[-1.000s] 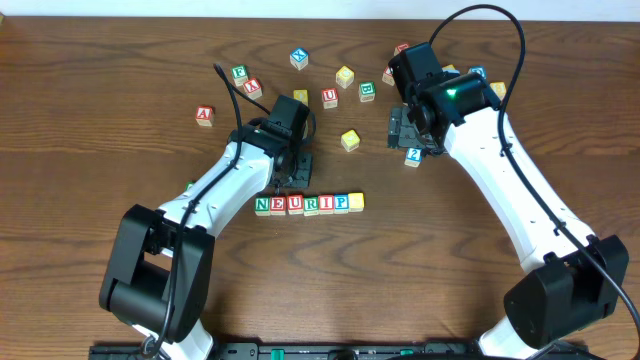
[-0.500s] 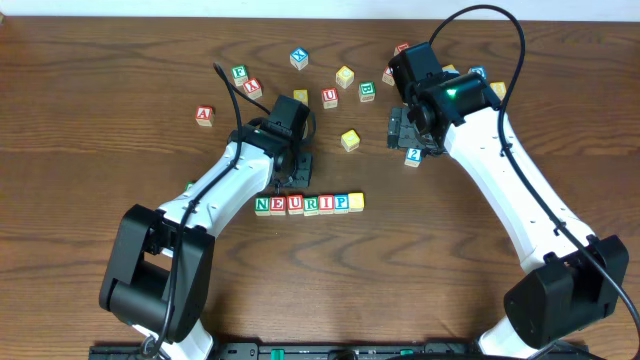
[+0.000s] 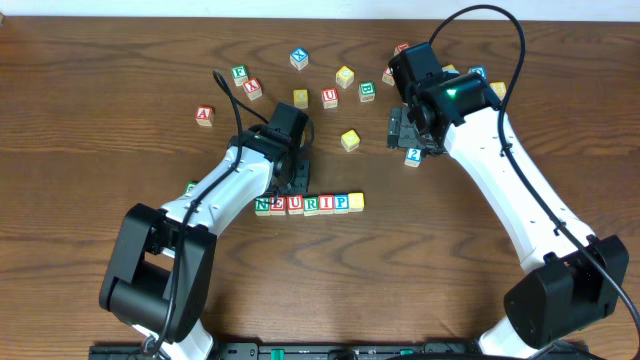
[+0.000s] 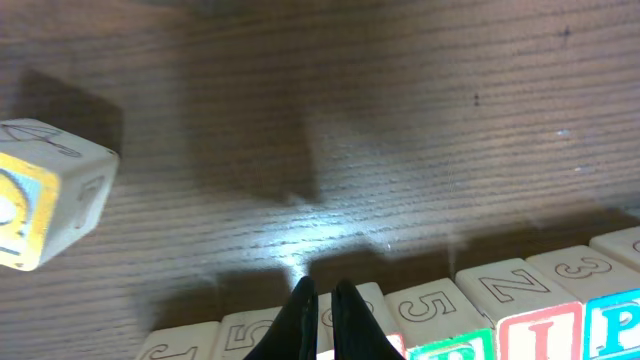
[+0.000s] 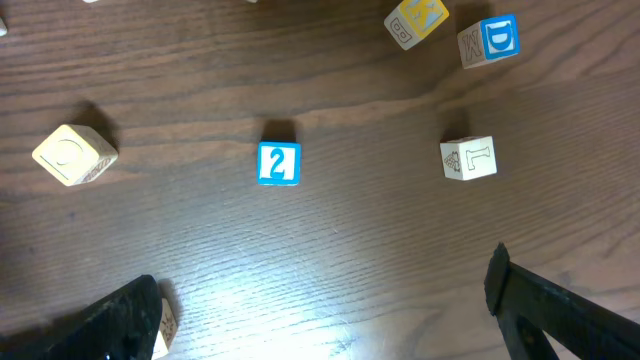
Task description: Spell out NEURIPS
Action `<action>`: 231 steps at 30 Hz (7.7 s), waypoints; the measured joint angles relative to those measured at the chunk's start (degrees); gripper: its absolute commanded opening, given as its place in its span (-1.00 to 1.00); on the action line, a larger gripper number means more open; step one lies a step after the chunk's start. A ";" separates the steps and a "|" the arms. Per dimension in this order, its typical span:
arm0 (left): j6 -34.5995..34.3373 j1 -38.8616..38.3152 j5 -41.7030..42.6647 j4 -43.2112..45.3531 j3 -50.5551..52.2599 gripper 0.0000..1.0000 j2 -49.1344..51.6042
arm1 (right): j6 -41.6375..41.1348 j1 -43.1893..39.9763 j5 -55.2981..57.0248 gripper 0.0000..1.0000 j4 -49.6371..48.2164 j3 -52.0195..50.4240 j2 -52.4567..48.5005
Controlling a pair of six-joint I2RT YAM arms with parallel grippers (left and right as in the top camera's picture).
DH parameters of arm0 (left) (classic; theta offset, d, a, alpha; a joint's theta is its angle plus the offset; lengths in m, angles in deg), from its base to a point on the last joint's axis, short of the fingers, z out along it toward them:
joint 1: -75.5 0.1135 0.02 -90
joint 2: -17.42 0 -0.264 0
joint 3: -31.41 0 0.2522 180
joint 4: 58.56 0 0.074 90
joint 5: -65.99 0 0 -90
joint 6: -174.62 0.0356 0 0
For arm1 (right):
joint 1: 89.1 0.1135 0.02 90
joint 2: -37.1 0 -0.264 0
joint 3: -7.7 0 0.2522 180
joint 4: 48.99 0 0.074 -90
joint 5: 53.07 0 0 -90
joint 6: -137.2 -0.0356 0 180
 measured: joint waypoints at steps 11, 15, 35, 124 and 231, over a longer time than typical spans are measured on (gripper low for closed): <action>0.00 0.00 1.60 0.02 0.66 -0.85 0.00 | 0.02 0.00 0.02 0.98 -0.04 0.02 0.00; -0.02 0.00 2.40 0.02 0.70 -0.85 0.00 | 0.00 0.00 0.00 0.99 -0.04 0.00 0.02; -0.24 -1.14 2.93 -1.55 0.72 -0.85 0.00 | 0.00 0.00 0.00 0.98 -0.13 0.02 0.00; -2.78 3.61 -4.02 -5.77 0.72 -0.85 0.00 | 0.02 0.00 0.00 0.99 -0.39 0.02 0.00; -1.46 9.92 -2.40 -10.56 1.31 -0.85 -0.02 | 0.04 0.00 0.00 0.99 -0.35 0.02 0.00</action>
